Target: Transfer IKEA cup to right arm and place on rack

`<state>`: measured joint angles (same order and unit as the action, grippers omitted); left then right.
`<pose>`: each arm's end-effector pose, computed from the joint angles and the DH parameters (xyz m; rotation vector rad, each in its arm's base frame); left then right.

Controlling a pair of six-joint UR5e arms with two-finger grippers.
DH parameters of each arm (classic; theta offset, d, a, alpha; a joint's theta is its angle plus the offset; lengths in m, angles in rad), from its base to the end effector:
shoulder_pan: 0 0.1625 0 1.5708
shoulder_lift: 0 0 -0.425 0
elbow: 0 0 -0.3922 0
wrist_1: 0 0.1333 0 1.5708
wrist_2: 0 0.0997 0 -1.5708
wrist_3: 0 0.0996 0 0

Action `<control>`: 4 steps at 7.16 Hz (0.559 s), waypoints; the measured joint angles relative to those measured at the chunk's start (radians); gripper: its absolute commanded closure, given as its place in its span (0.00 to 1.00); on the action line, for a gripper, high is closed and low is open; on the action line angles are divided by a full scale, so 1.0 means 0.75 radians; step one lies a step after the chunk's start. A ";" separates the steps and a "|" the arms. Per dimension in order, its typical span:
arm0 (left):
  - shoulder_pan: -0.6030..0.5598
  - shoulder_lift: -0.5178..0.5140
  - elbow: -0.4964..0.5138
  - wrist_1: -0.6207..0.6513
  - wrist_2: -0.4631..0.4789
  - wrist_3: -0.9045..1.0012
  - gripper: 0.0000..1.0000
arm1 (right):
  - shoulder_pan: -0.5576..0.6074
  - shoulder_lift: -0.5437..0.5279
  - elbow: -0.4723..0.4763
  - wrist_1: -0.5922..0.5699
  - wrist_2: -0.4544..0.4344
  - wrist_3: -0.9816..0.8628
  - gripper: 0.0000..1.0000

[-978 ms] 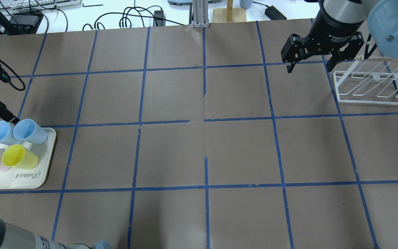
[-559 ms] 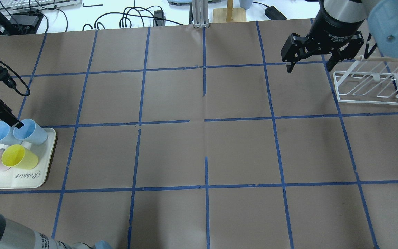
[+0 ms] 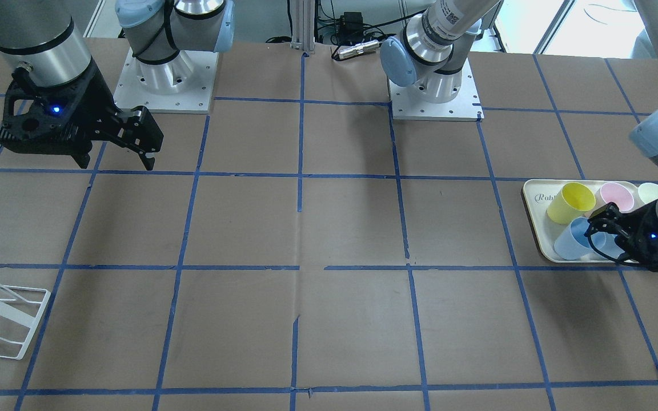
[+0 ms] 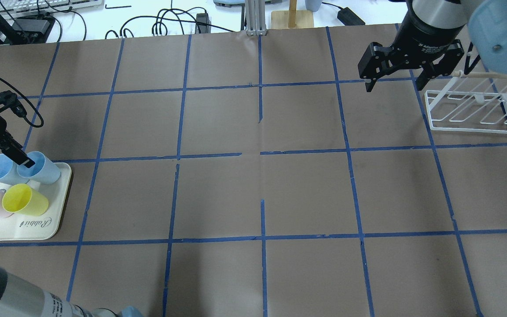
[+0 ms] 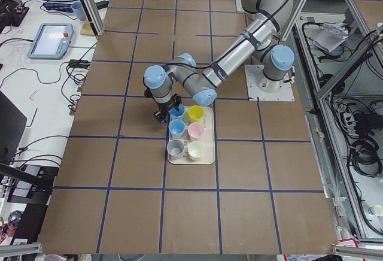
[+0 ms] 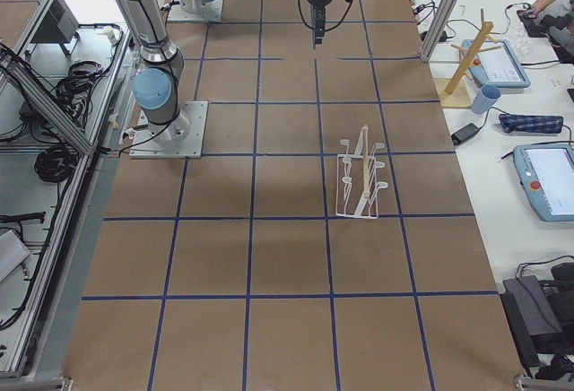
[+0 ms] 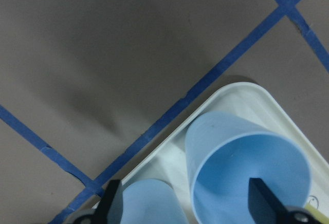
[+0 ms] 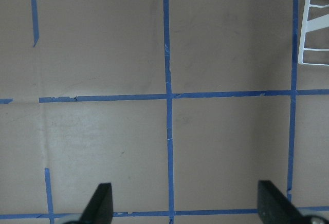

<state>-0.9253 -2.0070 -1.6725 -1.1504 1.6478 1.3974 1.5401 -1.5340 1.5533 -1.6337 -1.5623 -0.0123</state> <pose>0.2629 -0.5579 0.2365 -1.1356 -2.8581 -0.1955 0.1184 -0.5156 0.4845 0.0285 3.1332 -0.0686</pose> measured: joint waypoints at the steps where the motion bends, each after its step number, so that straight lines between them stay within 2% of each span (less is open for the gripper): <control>1: -0.002 -0.007 0.001 -0.005 0.004 0.000 0.48 | 0.000 0.000 0.000 0.000 -0.001 0.000 0.00; 3: -0.003 -0.021 0.005 -0.014 0.029 -0.002 0.48 | 0.000 0.000 -0.001 0.000 -0.002 0.000 0.00; 4: -0.004 -0.029 0.007 -0.016 0.035 -0.002 0.64 | 0.000 0.000 -0.001 0.000 -0.003 -0.001 0.00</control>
<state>-0.9280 -2.0284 -1.6675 -1.1626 1.6740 1.3960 1.5401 -1.5340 1.5527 -1.6334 -1.5645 -0.0133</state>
